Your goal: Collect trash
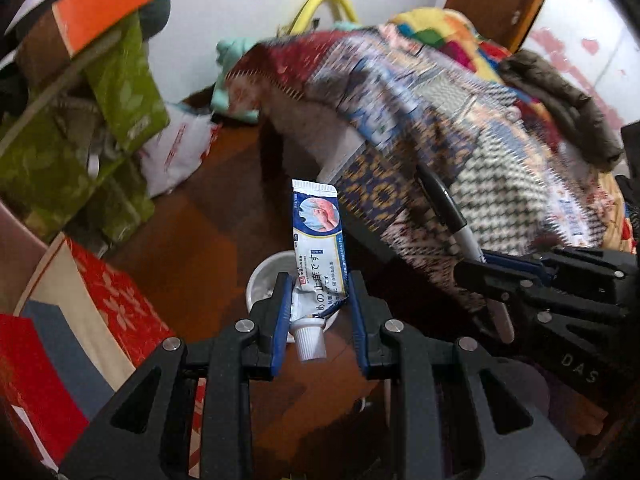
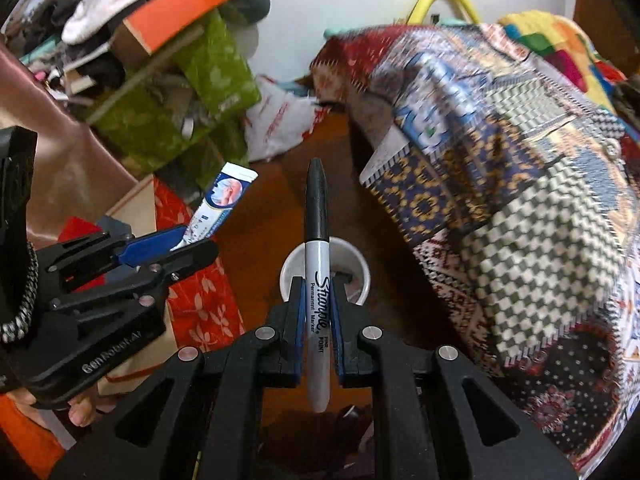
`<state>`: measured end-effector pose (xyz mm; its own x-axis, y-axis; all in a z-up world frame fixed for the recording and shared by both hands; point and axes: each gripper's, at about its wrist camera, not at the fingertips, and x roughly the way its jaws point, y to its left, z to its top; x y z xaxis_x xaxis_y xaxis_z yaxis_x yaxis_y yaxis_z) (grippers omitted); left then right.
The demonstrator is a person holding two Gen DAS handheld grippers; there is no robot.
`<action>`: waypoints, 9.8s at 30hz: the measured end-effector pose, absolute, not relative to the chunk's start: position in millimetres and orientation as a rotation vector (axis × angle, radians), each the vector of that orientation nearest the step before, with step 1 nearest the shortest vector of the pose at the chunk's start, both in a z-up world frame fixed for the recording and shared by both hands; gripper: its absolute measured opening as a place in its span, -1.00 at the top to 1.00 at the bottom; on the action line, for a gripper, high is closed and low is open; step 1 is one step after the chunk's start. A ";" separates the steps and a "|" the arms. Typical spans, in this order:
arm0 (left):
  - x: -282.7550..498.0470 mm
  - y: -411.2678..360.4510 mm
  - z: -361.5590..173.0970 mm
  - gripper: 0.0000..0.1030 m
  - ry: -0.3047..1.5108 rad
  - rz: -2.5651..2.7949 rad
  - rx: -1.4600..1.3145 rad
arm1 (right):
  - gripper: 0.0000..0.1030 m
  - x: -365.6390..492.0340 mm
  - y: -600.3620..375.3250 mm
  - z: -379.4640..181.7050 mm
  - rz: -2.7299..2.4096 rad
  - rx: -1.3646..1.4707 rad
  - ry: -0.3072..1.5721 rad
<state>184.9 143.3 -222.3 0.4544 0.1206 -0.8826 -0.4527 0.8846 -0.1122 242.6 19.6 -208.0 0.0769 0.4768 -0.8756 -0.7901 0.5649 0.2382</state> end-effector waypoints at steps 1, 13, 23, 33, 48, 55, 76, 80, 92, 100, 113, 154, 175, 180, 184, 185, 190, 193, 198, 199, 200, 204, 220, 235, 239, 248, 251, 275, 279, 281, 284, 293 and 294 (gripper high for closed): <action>186.4 147.7 -231.1 0.48 1.063 0.367 -0.371 | 0.80 244.1 23.5 -212.4 0.980 -0.341 1.153; 209.1 191.0 -280.8 0.48 1.125 0.365 -0.544 | 0.63 268.4 80.4 -236.0 1.079 -0.385 1.203; 209.6 199.3 -287.4 0.47 1.161 0.419 -0.543 | 0.31 284.4 75.3 -242.7 1.009 -0.392 1.208; 193.2 169.9 -233.6 0.47 1.079 0.408 -0.439 | 0.31 276.6 34.7 -206.8 0.995 -0.370 1.132; 198.1 74.8 -116.1 0.47 0.853 0.329 -0.275 | 0.31 269.7 -77.4 -103.5 0.925 -0.269 0.851; 224.0 26.8 -83.0 0.40 0.788 0.285 -0.221 | 0.31 280.0 -131.9 -75.1 0.871 -0.228 0.767; 399.3 -79.0 -82.2 -0.20 0.804 0.102 -0.121 | -0.31 404.7 -280.0 -94.4 0.560 -0.169 0.783; 436.6 -85.8 -98.2 -0.20 0.827 0.081 -0.105 | -0.31 439.4 -294.4 -113.6 0.512 -0.154 0.828; 553.3 -89.1 -176.8 -0.21 0.904 0.022 -0.085 | -0.31 577.3 -299.4 -209.7 0.458 0.028 1.011; 634.6 -75.9 -236.2 -0.21 0.985 -0.007 -0.115 | -0.31 640.7 -253.7 -268.3 0.420 -0.091 1.035; 732.8 -86.6 -290.9 -0.21 1.039 -0.059 -0.135 | 0.20 653.3 -247.0 -279.6 0.461 -0.209 0.978; 561.4 -96.5 -144.4 0.31 0.903 -0.094 -0.083 | 0.79 542.7 -279.1 -144.5 0.494 -0.048 0.916; 343.7 19.3 -57.4 0.31 0.803 0.104 -0.150 | 0.79 385.5 -185.7 -56.3 0.693 -0.120 0.805; 291.9 54.8 -48.4 0.31 0.775 0.166 -0.170 | 0.79 352.7 -150.3 -58.1 0.760 -0.151 0.807; 256.1 80.3 -50.4 0.31 0.772 0.207 -0.193 | 0.79 328.8 -118.2 -67.0 0.819 -0.174 0.825; 249.1 85.4 -52.0 0.31 0.774 0.218 -0.195 | 0.79 323.6 -111.4 -69.3 0.831 -0.178 0.830; 216.1 115.9 -69.9 0.31 0.804 0.257 -0.226 | 0.79 299.3 -68.5 -86.9 0.899 -0.209 0.871; 201.5 130.6 -88.3 0.31 0.826 0.271 -0.260 | 0.79 288.1 -45.7 -100.0 0.938 -0.239 0.902; 183.6 154.6 -125.9 0.31 0.879 0.302 -0.323 | 0.79 279.1 -15.3 -127.5 0.978 -0.273 0.973; 181.9 158.5 -134.4 0.31 0.890 0.317 -0.324 | 0.79 278.0 -8.8 -135.1 0.989 -0.281 0.992; 181.2 161.5 -141.3 0.31 0.899 0.329 -0.324 | 0.79 276.7 -2.0 -143.3 1.003 -0.290 1.012; 176.0 174.4 -182.9 0.31 0.948 0.365 -0.409 | 0.79 272.2 22.0 -176.4 1.040 -0.325 1.086; 185.5 198.3 -311.8 0.31 1.193 0.429 -0.580 | 0.75 276.7 92.7 -279.8 1.090 -0.451 1.307; 222.1 206.1 -339.8 0.09 1.261 0.419 -0.610 | 0.24 300.7 100.8 -280.0 1.098 -0.453 1.338; 221.2 204.6 -336.0 0.08 1.259 0.424 -0.613 | 0.24 300.9 88.6 -270.8 1.087 -0.441 1.324; 204.2 179.8 -255.8 0.09 1.121 0.410 -0.504 | 0.24 292.9 41.8 -218.2 1.049 -0.350 1.222; 196.6 165.6 -216.7 0.09 1.044 0.399 -0.451 | 0.24 286.8 19.9 -191.1 1.031 -0.309 1.160; 73.9 -12.2 6.3 0.08 0.444 0.133 -0.128 | 0.24 133.5 -194.9 1.8 0.622 0.032 0.494; 54.4 -29.0 16.8 0.08 0.394 0.087 -0.084 | 0.24 112.4 -211.0 6.4 0.519 0.062 0.449; 47.5 -36.2 19.4 0.03 0.374 0.071 -0.055 | 0.18 103.2 -217.4 9.0 0.476 0.067 0.434; 36.5 -46.6 22.3 -0.49 0.350 0.055 -0.032 | -0.31 92.3 -227.9 12.1 0.429 0.094 0.415; 14.6 -55.7 17.6 -0.83 0.338 0.062 -0.006 | -0.99 66.1 -239.4 14.5 0.335 0.112 0.352; 13.1 -55.8 17.2 -0.85 0.338 0.063 -0.007 | -0.99 64.6 -238.8 15.3 0.327 0.106 0.346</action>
